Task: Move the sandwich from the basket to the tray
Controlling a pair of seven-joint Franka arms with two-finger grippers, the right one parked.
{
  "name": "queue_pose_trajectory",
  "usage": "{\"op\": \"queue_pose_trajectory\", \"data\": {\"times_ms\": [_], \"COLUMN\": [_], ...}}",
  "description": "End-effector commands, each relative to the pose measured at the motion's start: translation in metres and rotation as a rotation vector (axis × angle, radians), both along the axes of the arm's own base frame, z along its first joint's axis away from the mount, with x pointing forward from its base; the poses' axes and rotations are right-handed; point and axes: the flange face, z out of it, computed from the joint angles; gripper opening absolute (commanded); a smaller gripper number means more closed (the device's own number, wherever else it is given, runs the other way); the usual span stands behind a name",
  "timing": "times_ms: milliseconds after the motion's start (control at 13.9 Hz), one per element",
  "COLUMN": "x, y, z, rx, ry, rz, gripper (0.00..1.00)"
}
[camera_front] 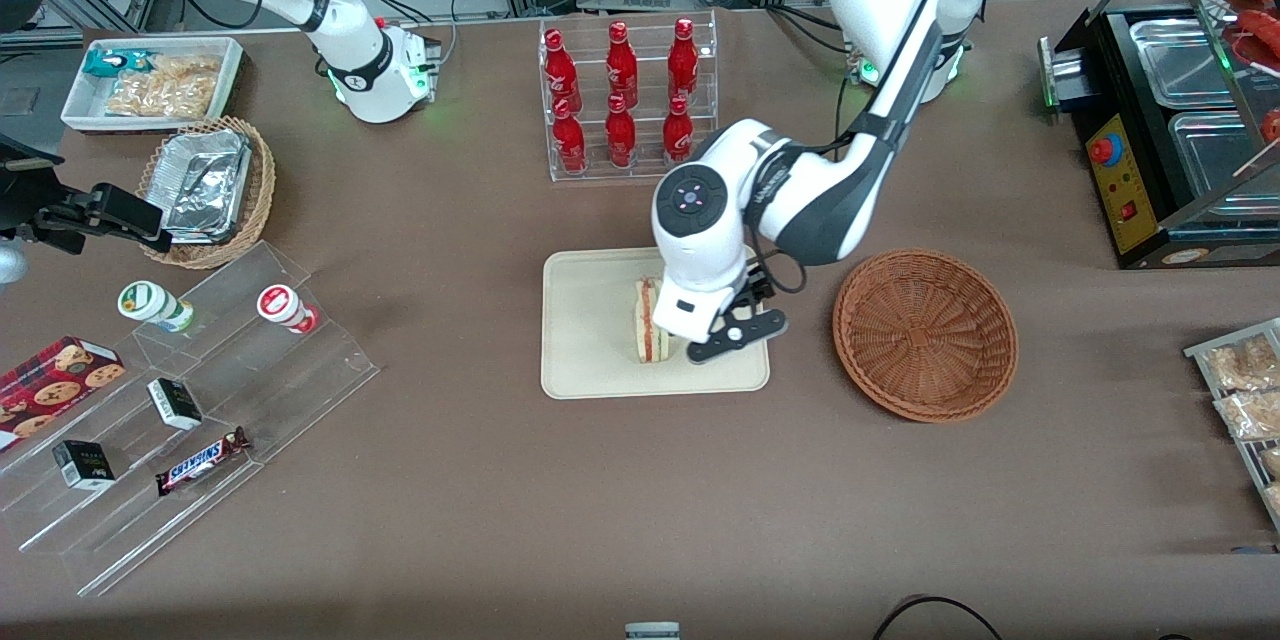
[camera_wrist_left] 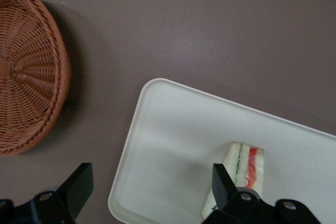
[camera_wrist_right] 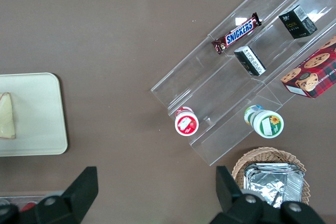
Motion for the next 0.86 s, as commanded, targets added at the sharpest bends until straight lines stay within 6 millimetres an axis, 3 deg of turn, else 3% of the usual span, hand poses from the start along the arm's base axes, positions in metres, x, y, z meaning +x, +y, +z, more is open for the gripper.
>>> {"op": "queue_pose_trajectory", "data": {"times_ms": [0,144,577,793], "x": [0.01,0.021,0.011,0.003], "y": [0.043,0.08,0.156,0.171], "z": [0.011,0.017,0.063,0.091], "rx": [0.021,-0.011,-0.058,-0.064], "ry": [0.01,0.052,0.103,0.126], "rz": [0.022,0.007,-0.087,-0.103], "gripper": [1.0,1.0,1.0,1.0]}}
